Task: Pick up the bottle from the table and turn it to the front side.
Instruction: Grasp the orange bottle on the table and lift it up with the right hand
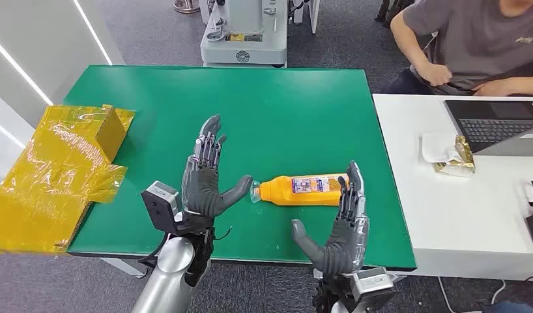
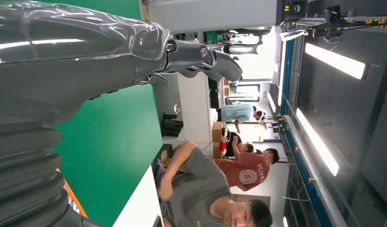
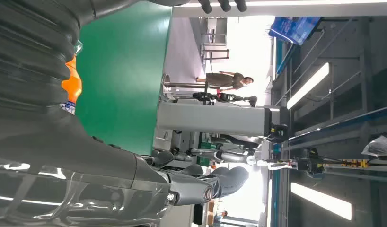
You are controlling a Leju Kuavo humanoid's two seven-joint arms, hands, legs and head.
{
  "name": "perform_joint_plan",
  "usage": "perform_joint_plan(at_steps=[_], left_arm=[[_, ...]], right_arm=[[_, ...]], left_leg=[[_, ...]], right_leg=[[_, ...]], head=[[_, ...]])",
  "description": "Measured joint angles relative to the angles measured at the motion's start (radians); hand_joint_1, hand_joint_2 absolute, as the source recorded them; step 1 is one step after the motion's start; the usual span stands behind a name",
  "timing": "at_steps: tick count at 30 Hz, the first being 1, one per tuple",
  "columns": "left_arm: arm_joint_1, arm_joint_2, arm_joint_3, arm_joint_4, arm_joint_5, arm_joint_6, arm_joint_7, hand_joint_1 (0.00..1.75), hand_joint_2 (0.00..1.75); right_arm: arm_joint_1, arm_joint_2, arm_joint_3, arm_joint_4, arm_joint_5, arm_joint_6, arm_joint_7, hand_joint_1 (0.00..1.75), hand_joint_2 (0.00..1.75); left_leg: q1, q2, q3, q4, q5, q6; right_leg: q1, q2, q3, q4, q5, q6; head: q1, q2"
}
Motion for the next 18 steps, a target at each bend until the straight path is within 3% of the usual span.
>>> perform_joint_plan(at_steps=[5,9,13,18], left_arm=[[0.000,0.000,0.000,0.000,-0.002,-0.001,0.000,0.00,1.75],[0.001,0.001,0.000,0.000,-0.009,-0.001,0.000,0.00,1.75],[0.001,0.001,0.000,0.000,-0.016,-0.008,0.000,0.00,1.75],[0.001,0.002,0.000,0.000,-0.016,-0.018,-0.004,0.00,1.75]], right_arm=[[0.003,0.003,-0.006,-0.004,0.063,-0.037,0.001,0.00,1.75],[0.001,-0.007,-0.025,-0.002,0.286,-0.093,0.048,0.00,1.75],[-0.018,-0.058,-0.064,0.021,0.498,-0.092,0.114,0.00,1.75],[-0.052,-0.123,-0.109,0.065,0.571,-0.066,0.143,0.00,1.75]], left_leg=[[0.000,0.000,0.000,0.000,0.000,0.000],[0.000,0.000,0.000,0.000,0.000,0.000],[0.000,0.000,-0.001,0.000,0.000,0.000],[0.000,-0.001,-0.001,0.000,0.000,0.000]], right_leg=[[0.000,0.000,0.000,0.000,0.000,0.000],[0.000,0.000,0.000,0.000,0.000,0.000],[0.000,-0.001,0.000,0.000,0.000,0.000],[0.000,-0.001,0.000,0.000,0.000,0.000]], head=[[0.000,0.000],[0.000,0.000],[0.000,0.000],[0.000,0.000]])
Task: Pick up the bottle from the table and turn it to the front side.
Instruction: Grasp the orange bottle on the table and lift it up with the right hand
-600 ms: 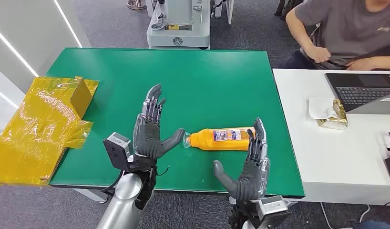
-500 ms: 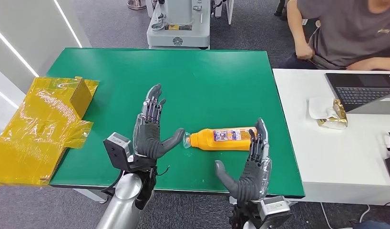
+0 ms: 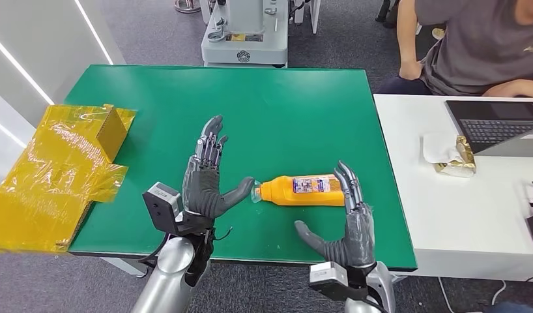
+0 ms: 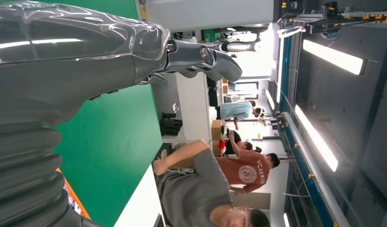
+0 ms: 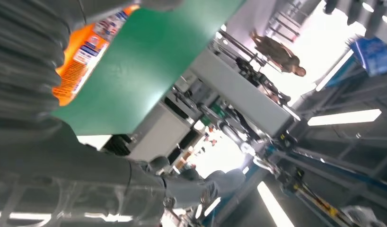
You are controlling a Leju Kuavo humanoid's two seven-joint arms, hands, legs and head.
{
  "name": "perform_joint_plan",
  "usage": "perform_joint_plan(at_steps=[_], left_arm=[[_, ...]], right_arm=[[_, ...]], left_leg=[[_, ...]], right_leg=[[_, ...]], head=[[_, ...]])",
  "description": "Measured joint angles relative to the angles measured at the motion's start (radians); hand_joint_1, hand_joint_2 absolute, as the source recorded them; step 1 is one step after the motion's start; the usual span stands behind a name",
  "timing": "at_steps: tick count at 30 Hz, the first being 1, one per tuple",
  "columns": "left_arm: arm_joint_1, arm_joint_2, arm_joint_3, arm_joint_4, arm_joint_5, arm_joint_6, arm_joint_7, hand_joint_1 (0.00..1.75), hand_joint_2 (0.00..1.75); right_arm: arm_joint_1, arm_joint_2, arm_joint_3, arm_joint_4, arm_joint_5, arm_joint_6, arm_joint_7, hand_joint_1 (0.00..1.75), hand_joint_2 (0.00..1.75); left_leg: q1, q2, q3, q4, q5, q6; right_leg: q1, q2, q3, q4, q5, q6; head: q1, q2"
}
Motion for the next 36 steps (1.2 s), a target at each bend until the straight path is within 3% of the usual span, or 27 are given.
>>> perform_joint_plan(at_steps=[5,12,22,25,29,36], left_arm=[[0.000,0.000,0.000,0.000,0.004,-0.006,-0.006,0.00,1.75],[0.000,0.002,0.000,0.002,0.036,-0.004,-0.038,0.00,1.75],[0.000,0.002,0.000,0.005,0.043,0.000,-0.041,0.00,1.75],[0.001,0.003,0.000,0.005,0.048,0.006,-0.044,0.00,1.75],[0.014,0.007,0.000,0.005,0.055,0.010,-0.052,0.00,1.75],[0.032,0.014,0.000,0.006,0.064,0.007,-0.060,0.00,1.75]], right_arm=[[-0.056,-0.071,-0.013,0.067,0.015,0.056,0.014,0.00,1.75],[-0.231,-0.191,-0.028,0.273,-0.052,0.268,-0.057,0.00,1.75],[-0.308,-0.225,-0.034,0.386,-0.053,0.289,-0.061,0.00,1.75],[-0.345,-0.237,-0.030,0.426,-0.066,0.359,-0.069,0.00,1.75],[-0.461,-0.269,-0.012,0.561,-0.091,0.489,-0.116,0.00,1.75],[-0.689,-0.289,0.098,0.821,-0.094,0.613,-0.134,0.00,1.75]], left_leg=[[0.000,0.000,0.000,0.000,0.000,0.000],[0.000,0.000,0.000,0.001,0.000,0.000],[0.000,-0.001,0.000,0.000,0.000,0.000],[0.000,-0.001,-0.001,0.000,0.000,0.000],[0.000,-0.001,-0.001,0.000,0.001,0.001],[0.000,-0.001,-0.001,0.001,0.001,0.000]], right_leg=[[0.000,0.000,0.000,0.000,0.000,0.000],[0.000,0.000,0.000,0.000,0.001,0.000],[0.000,-0.001,0.000,0.000,0.000,0.000],[0.000,-0.001,0.000,0.000,0.001,0.000],[0.000,-0.001,0.000,0.000,0.001,0.001],[0.000,-0.001,0.000,0.000,0.003,0.001]], head=[[0.000,0.000],[0.000,0.000],[0.000,0.000],[0.000,0.000],[0.000,0.000],[0.000,0.000]])
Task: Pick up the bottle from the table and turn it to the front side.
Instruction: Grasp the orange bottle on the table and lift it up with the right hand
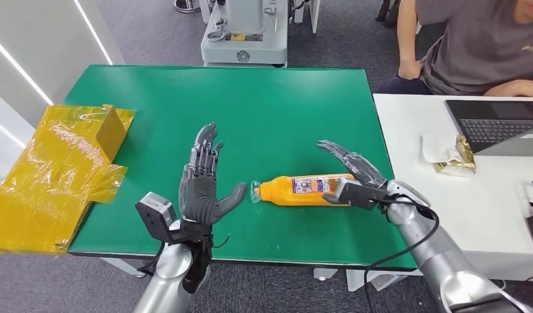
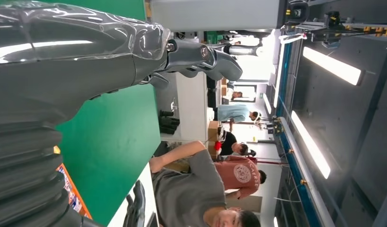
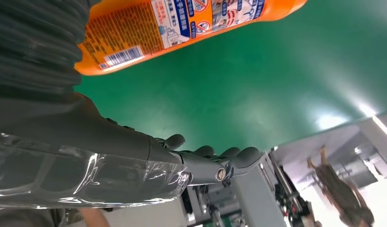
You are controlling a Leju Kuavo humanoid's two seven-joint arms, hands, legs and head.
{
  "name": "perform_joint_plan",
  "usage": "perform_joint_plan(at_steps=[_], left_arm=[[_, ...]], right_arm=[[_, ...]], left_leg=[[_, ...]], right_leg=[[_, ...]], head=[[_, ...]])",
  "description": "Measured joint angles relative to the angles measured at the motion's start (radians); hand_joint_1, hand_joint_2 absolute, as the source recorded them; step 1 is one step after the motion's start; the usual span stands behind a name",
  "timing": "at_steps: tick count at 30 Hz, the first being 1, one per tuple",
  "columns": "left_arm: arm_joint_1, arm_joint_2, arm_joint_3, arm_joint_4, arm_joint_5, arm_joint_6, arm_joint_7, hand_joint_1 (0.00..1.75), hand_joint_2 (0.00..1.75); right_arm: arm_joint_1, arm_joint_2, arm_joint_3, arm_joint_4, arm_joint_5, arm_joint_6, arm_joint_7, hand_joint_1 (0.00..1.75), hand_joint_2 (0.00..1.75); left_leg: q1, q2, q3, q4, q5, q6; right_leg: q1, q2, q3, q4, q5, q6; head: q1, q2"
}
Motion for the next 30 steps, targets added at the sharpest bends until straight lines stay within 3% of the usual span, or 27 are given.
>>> perform_joint_plan(at_steps=[11,24,30], left_arm=[[-0.002,0.000,0.000,0.025,0.003,-0.019,-0.011,0.00,1.75],[-0.003,0.000,0.000,0.048,0.002,-0.020,-0.011,0.00,1.75],[-0.004,-0.001,0.000,0.051,-0.008,-0.024,-0.011,0.00,1.75]], right_arm=[[-0.186,0.084,0.204,0.261,0.080,0.039,0.059,0.00,1.75],[-0.225,0.098,0.258,0.328,0.082,0.041,0.061,0.00,1.75],[-0.239,0.108,0.302,0.349,0.148,0.054,0.093,0.00,1.75]], left_leg=[[0.000,0.000,0.000,0.000,0.000,0.000],[0.000,0.000,0.000,0.000,0.000,0.000],[0.000,0.000,0.000,0.000,0.000,0.000]], right_leg=[[0.000,0.000,-0.001,0.001,0.000,0.000],[0.000,0.000,-0.001,0.000,0.000,0.000],[0.000,0.000,-0.001,0.000,0.000,0.000]], head=[[0.000,0.000],[0.000,0.000],[0.000,0.000]])
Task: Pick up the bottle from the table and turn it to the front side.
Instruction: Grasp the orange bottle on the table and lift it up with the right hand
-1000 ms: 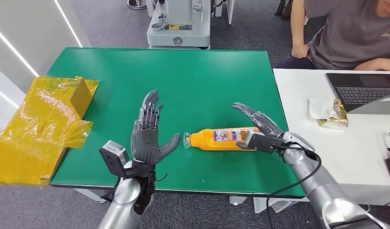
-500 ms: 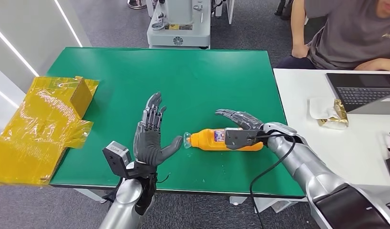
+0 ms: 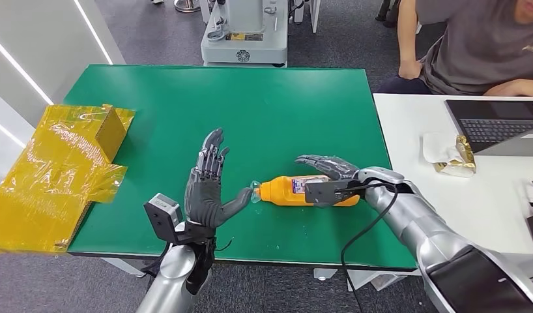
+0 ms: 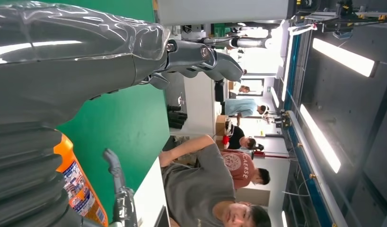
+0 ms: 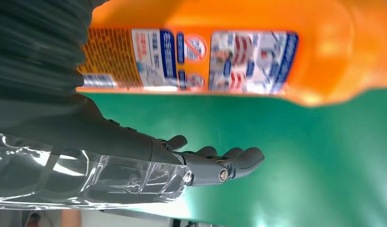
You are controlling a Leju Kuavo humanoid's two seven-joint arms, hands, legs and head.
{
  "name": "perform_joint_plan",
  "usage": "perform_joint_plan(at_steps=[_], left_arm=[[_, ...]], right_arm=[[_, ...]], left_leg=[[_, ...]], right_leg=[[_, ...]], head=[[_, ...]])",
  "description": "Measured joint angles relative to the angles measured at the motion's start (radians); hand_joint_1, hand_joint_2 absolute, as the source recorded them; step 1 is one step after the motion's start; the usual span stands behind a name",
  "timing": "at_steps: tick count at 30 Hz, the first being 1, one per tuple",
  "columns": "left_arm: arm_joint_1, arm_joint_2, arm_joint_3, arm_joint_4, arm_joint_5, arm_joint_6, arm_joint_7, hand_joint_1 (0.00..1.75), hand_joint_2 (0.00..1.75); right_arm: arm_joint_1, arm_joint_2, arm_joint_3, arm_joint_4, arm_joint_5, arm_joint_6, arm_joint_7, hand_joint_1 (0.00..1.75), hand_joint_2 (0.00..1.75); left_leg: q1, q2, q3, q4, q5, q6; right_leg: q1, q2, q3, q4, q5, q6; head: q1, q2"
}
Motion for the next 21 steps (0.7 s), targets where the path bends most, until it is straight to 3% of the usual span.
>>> perform_joint_plan(at_steps=[8,21], left_arm=[[0.000,-0.002,0.000,0.000,-0.016,-0.007,0.018,0.00,1.75],[0.011,0.003,0.000,-0.004,-0.042,0.010,0.028,0.00,1.75]], right_arm=[[-0.009,0.035,0.100,0.041,0.069,0.015,0.108,0.00,1.75],[-0.004,0.043,0.185,0.079,0.100,-0.020,0.176,0.00,1.75]], left_leg=[[0.000,0.000,0.000,0.000,0.000,0.000],[0.000,0.001,0.002,0.000,0.000,0.000]], right_leg=[[0.000,0.000,0.000,0.000,0.000,0.000],[0.000,0.000,0.002,0.000,0.000,0.000]], head=[[0.000,0.000],[0.000,0.000]])
